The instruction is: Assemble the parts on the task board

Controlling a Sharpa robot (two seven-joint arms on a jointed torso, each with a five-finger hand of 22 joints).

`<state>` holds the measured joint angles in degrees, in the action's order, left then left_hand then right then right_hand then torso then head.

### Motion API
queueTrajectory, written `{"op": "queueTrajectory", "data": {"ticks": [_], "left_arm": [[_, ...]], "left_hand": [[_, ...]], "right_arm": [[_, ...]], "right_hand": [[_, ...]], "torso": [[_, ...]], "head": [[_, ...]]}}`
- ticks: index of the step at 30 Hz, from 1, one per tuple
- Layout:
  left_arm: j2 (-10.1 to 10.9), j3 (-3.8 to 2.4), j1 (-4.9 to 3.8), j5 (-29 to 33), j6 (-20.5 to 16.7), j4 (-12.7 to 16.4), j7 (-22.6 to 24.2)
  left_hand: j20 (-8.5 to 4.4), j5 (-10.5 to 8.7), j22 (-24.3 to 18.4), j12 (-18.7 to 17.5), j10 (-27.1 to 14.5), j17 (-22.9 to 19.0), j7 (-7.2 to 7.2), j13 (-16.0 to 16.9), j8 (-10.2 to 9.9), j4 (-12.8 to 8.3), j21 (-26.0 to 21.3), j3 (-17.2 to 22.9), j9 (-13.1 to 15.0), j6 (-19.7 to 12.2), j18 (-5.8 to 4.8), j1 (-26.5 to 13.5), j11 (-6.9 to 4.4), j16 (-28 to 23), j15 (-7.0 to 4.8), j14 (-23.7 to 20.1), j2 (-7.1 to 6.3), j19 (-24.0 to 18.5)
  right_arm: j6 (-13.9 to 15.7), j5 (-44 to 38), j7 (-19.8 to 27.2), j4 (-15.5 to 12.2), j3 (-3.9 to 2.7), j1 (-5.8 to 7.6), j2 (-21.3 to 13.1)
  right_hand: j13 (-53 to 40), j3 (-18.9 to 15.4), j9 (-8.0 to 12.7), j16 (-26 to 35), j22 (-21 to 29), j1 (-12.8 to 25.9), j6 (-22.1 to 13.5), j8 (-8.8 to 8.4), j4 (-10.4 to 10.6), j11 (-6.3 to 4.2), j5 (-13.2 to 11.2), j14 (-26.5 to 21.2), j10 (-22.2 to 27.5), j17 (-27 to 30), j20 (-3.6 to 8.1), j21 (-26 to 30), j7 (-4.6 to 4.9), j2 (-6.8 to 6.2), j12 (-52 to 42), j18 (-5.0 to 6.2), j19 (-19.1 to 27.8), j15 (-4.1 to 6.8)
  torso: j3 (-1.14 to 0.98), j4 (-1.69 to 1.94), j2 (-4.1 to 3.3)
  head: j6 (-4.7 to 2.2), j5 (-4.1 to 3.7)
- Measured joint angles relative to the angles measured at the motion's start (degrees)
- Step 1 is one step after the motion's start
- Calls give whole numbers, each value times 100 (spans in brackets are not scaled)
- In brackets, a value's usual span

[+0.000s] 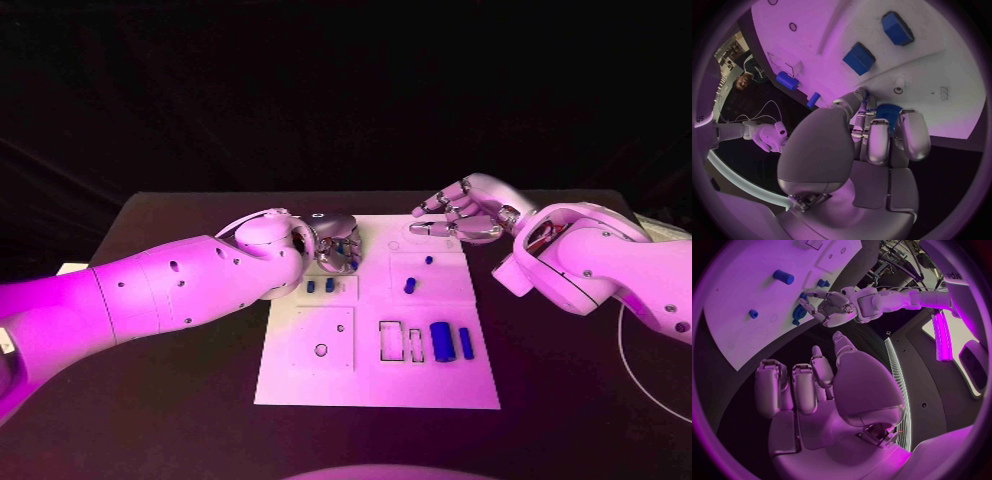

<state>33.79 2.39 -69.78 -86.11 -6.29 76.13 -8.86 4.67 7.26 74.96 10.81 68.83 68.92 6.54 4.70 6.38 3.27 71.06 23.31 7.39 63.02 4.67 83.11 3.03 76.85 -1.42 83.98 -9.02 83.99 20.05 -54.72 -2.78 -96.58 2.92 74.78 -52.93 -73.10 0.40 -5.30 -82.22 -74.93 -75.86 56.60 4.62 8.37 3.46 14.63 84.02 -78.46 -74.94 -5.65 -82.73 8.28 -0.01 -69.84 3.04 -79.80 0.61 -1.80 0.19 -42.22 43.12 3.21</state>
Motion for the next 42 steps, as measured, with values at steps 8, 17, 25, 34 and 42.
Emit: {"op": "queueTrajectory", "data": {"ticks": [8,17,25,34,42], "left_arm": [[-27,6,9,1,14,-36,34],[4,-9,30,16,-43,-33,76],[303,-175,37,211,-178,301,88],[704,-326,-16,594,-268,551,58],[940,-347,-20,820,-250,583,3]], "left_hand": [[-79,-27,0,9,253,-34,-34,53,56,-116,85,163,8,208,2,40,-79,0,-63,9,76,-6],[-78,-34,-1,8,295,-62,-24,68,42,-179,187,225,4,259,2,26,-81,0,-63,9,104,-6],[-78,-39,-1,-84,315,-103,-3,72,33,-232,216,279,-13,281,-15,26,-60,0,-63,9,103,-6],[-78,-44,-2,-153,315,-140,20,74,0,-242,216,320,-34,259,-69,-44,-60,0,-62,9,79,-6],[-78,-45,-3,-183,302,-152,19,74,0,-257,221,335,-41,259,-68,-68,-47,0,-62,9,54,-6]], "right_arm": [[-1,1,2,-5,0,-1,1],[-2,2,3,-8,0,-1,-1],[-4,2,5,1,0,-1,2],[-5,3,5,5,0,-1,-2],[-7,4,5,10,0,-2,-8]], "right_hand": [[-1,0,0,0,0,0,0,0,0,0,0,0,0,1,0,0,0,0,0,0,0,0],[-4,0,0,0,1,0,0,0,0,0,0,0,0,1,0,0,0,0,0,0,0,0],[-7,0,0,0,2,0,0,0,0,0,0,0,0,2,0,0,0,0,0,0,0,0],[-15,0,0,0,2,0,0,0,0,0,0,0,0,2,0,0,0,0,0,0,0,0],[-10,0,0,0,2,0,0,0,0,0,0,0,0,3,0,0,0,0,0,0,0,0]], "torso": [[-2,0,1],[-3,-4,2],[-2,0,8],[2,9,9],[3,7,2]], "head": [[12,8],[12,10],[-13,6],[-42,15],[-40,17]]}}
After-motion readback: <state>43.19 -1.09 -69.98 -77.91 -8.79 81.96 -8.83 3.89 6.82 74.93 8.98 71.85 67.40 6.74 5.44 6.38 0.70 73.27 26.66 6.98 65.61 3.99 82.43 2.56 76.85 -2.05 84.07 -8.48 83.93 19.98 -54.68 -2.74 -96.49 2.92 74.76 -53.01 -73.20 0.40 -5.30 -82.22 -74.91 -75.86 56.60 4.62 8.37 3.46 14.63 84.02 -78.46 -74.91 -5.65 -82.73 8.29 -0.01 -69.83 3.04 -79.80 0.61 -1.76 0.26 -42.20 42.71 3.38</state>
